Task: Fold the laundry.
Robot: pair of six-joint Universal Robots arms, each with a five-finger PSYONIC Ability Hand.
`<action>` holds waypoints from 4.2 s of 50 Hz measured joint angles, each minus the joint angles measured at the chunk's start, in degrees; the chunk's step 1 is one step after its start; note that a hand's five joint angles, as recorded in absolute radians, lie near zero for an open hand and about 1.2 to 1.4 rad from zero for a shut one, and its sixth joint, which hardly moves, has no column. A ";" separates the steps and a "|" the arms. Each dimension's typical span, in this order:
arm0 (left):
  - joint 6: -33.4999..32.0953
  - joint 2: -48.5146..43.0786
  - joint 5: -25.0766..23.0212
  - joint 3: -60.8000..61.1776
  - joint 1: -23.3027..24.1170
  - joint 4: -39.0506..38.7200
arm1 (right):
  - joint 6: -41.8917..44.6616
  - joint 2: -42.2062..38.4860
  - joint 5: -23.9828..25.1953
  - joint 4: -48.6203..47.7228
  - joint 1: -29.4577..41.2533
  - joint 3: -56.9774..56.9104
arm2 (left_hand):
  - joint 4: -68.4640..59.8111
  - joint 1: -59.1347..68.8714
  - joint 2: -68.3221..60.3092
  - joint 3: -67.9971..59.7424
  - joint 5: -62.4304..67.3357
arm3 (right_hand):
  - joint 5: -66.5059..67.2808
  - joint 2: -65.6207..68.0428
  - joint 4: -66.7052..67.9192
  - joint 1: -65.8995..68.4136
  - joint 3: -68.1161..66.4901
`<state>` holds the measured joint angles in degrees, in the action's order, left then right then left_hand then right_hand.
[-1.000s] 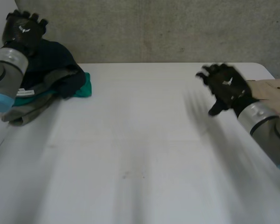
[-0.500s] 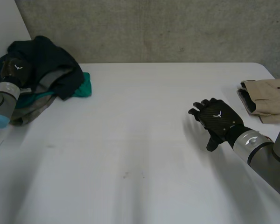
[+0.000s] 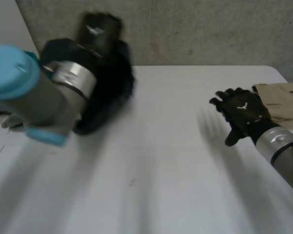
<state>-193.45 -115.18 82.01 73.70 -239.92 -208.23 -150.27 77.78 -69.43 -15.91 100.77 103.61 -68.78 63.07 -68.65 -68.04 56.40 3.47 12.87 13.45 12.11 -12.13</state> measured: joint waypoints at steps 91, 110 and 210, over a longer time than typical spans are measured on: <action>-16.84 9.54 -5.68 1.90 -9.60 15.51 | -1.26 -4.70 -17.20 0.36 11.40 -13.60 | 0.25 1.92 0.06 -0.16 0.24 | 52.32 53.97 54.61 46.80 -55.66; 0.86 19.93 -2.13 13.71 -0.30 23.99 | -0.70 -12.82 -11.58 7.27 7.40 -37.98 | 0.03 1.92 -0.02 -0.24 0.24 | 52.52 54.43 54.85 47.13 -55.82; -1.86 30.05 17.53 4.30 6.02 9.80 | 1.31 19.93 -11.93 19.86 6.16 -32.08 | 0.02 2.43 0.10 -0.09 -0.48 | 52.49 54.43 54.87 47.92 -55.75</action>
<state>-195.32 -85.13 99.53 78.00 -233.90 -198.43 -148.95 97.71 -81.35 3.95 106.93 71.53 -68.76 65.49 -68.56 -68.13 55.93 55.96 67.30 68.32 60.03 -67.87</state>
